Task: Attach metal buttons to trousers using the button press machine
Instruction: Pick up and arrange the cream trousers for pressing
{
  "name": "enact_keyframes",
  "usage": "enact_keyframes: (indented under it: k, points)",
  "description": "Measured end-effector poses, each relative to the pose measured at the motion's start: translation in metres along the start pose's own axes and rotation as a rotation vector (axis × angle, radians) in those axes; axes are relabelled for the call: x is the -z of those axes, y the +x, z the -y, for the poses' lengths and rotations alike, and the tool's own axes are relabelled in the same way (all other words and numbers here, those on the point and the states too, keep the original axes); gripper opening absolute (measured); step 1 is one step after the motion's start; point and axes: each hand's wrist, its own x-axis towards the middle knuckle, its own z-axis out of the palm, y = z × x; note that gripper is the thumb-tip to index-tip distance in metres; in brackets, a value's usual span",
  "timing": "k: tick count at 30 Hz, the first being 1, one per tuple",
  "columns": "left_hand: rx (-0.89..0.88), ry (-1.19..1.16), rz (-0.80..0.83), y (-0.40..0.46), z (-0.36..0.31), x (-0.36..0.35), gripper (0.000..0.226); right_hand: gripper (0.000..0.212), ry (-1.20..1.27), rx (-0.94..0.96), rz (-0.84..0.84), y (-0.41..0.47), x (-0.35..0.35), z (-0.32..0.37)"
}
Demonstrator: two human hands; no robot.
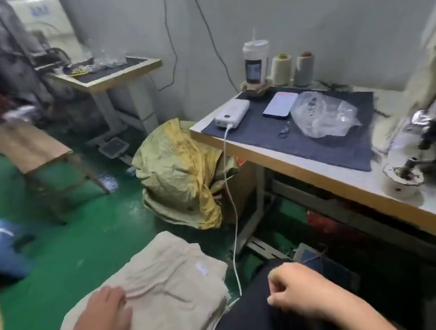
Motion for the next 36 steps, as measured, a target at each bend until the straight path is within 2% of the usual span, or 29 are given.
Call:
enact_keyframes:
  k: [2, 6, 7, 10, 13, 15, 17, 19, 21, 23, 25, 28, 31, 32, 34, 36]
  points:
    - [0.019, 0.046, -0.055, -0.005, -0.004, 0.006, 0.013, 0.021, -0.080, 0.148, -0.064, 0.029, -0.001, 0.035]
    - [0.211, -0.015, 0.026, -0.002, 0.012, 0.015, 0.043, 0.004, -0.116, 0.338, -0.151, 0.075, -0.023, 0.096]
    - [0.259, -0.042, 0.056, -0.002, 0.017, 0.015, 0.050, 0.010, -0.131, 0.341, -0.169, 0.087, -0.033, 0.103]
    - [0.389, -0.119, 0.120, -0.002, 0.028, 0.008, 0.077, 0.050, -0.181, 0.254, -0.164, 0.116, -0.062, 0.108]
    - [0.530, -0.290, 0.190, 0.003, 0.041, 0.000, 0.110, 0.097, -0.268, 0.057, -0.147, 0.134, -0.086, 0.102]
    - [0.596, -0.407, 0.218, 0.008, 0.048, -0.004, 0.122, 0.126, -0.258, -0.077, -0.125, 0.142, -0.092, 0.094]
    - [0.615, -0.408, 0.217, 0.012, 0.055, -0.006, 0.124, 0.138, -0.193, -0.160, -0.103, 0.146, -0.093, 0.087]
    - [0.588, -0.364, 0.207, 0.013, 0.064, -0.006, 0.109, 0.127, -0.104, -0.191, -0.149, 0.149, -0.092, 0.085]
    - [0.548, -0.352, 0.201, 0.012, 0.074, -0.006, 0.088, 0.091, 0.069, -0.221, -0.198, 0.151, -0.085, 0.086]
    - [0.482, -0.345, 0.166, 0.011, 0.082, -0.006, 0.071, 0.058, 0.216, -0.230, -0.151, 0.150, -0.077, 0.089]
    - [0.371, -0.289, 0.089, 0.013, 0.085, -0.006, 0.051, 0.041, 0.247, -0.177, -0.142, 0.145, -0.067, 0.095]
    - [0.178, -0.236, 0.103, 0.021, 0.081, 0.010, 0.029, 0.024, 0.050, -0.020, -0.327, 0.130, -0.051, 0.109]
    - [0.131, -0.457, 0.190, 0.021, 0.080, 0.044, 0.010, 0.024, -0.268, 0.062, -0.467, 0.116, -0.044, 0.112]
    - [0.138, -0.542, 0.202, 0.018, 0.079, 0.057, 0.010, 0.024, -0.338, 0.060, -0.473, 0.113, -0.044, 0.109]
    - [0.080, -0.640, 0.151, 0.012, 0.073, 0.088, 0.027, 0.024, -0.393, 0.063, -0.476, 0.111, -0.045, 0.105]
    - [-0.023, -0.682, 0.046, 0.010, 0.064, 0.121, 0.043, 0.024, -0.231, 0.098, -0.503, 0.112, -0.038, 0.104]
